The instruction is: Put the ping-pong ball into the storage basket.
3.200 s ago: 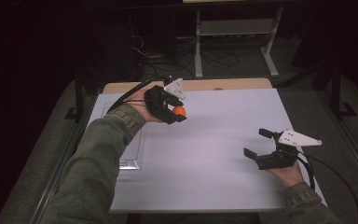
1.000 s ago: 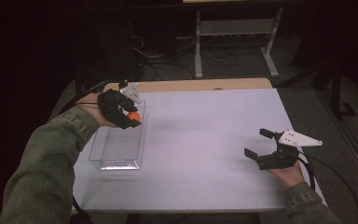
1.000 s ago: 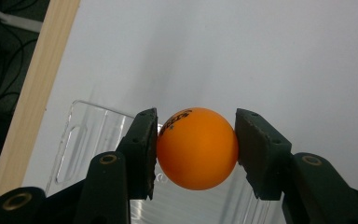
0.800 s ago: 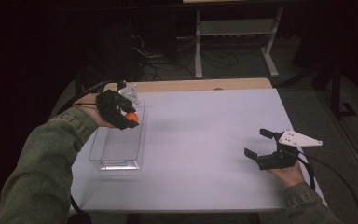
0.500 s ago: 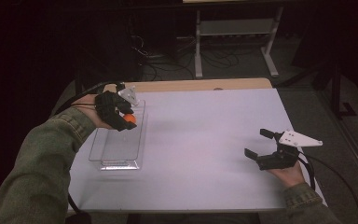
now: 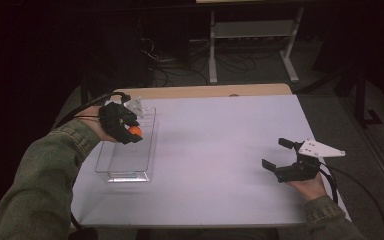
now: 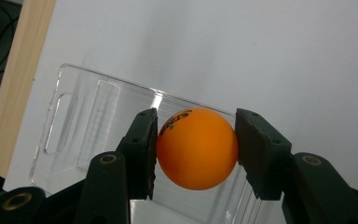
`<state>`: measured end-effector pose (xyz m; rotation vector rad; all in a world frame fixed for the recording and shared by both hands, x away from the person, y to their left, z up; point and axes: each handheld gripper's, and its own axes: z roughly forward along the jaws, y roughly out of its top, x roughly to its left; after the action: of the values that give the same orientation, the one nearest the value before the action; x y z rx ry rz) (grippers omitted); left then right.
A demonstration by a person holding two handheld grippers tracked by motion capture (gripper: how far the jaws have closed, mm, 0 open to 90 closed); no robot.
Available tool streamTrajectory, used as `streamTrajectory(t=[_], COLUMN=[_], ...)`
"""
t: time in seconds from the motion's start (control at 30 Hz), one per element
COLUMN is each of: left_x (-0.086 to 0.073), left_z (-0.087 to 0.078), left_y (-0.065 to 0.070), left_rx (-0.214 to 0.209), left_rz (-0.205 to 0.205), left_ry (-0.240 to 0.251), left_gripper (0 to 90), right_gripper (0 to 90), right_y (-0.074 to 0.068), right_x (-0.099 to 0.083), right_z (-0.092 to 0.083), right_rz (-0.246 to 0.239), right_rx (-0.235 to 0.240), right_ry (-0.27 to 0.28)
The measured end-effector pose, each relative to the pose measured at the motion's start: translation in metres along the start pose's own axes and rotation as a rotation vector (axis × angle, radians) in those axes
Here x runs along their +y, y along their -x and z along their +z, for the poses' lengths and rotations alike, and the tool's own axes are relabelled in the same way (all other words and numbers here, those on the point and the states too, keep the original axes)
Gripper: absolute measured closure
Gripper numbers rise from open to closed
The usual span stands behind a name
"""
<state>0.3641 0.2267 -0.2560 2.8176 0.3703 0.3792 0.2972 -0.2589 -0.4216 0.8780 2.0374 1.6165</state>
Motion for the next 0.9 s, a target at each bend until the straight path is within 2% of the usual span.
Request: streamTrajectory(t=[0.5, 0.9], left_x=[-0.004, -0.010], left_z=[0.016, 0.026], left_y=[0.005, 0.009], left_rx=[-0.027, -0.056], left_rz=[0.010, 0.009], left_ry=[-0.017, -0.049], left_gripper=[50.3, 50.3], right_gripper=[0.0, 0.0], right_y=[0.000, 0.000], right_x=[0.000, -0.001], right_z=[0.000, 0.000], right_rz=[0.002, 0.001], right_rx=[-0.002, -0.003], right_ry=[-0.004, -0.003])
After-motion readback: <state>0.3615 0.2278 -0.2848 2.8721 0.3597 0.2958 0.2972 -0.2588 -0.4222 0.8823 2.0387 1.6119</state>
